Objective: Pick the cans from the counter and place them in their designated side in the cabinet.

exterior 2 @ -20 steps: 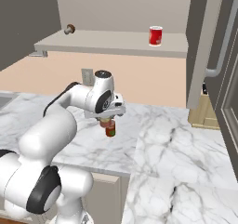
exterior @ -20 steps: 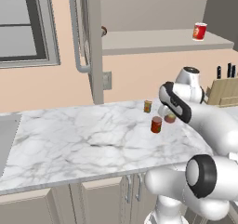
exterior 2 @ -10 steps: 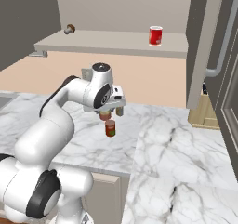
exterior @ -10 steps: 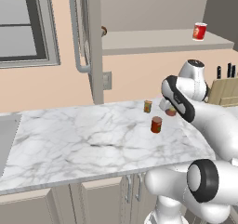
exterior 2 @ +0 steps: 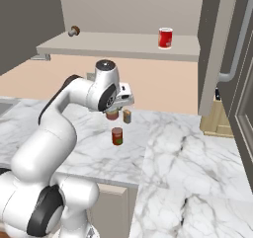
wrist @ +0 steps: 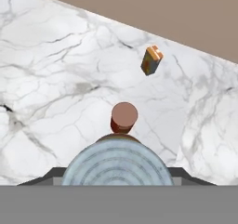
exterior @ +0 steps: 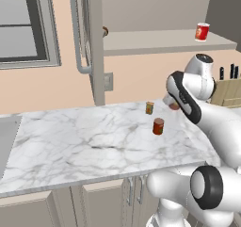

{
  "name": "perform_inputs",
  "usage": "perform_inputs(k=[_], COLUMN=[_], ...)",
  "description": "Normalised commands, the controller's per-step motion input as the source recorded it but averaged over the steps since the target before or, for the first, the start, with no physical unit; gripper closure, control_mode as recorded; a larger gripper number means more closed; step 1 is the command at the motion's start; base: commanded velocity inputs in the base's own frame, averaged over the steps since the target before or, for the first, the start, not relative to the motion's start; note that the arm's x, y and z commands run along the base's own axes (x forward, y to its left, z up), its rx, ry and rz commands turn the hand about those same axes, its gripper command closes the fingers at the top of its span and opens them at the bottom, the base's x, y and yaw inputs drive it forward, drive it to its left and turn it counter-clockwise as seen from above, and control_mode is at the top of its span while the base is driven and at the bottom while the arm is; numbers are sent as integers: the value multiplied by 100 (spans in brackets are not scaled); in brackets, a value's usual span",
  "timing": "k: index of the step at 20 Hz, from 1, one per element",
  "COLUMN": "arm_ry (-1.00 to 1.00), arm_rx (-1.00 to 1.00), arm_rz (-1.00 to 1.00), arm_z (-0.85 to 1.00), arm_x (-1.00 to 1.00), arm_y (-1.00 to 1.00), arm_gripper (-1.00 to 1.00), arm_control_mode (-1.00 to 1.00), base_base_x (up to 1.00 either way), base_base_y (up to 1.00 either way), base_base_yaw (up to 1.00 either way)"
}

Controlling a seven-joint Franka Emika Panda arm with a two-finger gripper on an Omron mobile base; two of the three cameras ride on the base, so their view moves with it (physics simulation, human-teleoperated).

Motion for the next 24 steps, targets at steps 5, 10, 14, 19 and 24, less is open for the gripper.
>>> perform_inputs(k=[5,10,14,19,24], arm_ry=[-7,-6,-5,-3,-4], arm_rx=[0,0,0,0,0], arm_rz=[-3,-4,-3,-3,-4], arm_z=[29,29,28,31,33], arm_x=[-1,-3,-3,-3,-11], arm_y=[-4,-8,-9,-10,-12], arm_gripper=[100,100,100,100,100], arm_control_mode=[-100,-100,-100,-100,-100], base_base_x=[0,0,0,0,0], base_base_y=[0,0,0,0,0], base_base_yaw=[0,0,0,0,0])
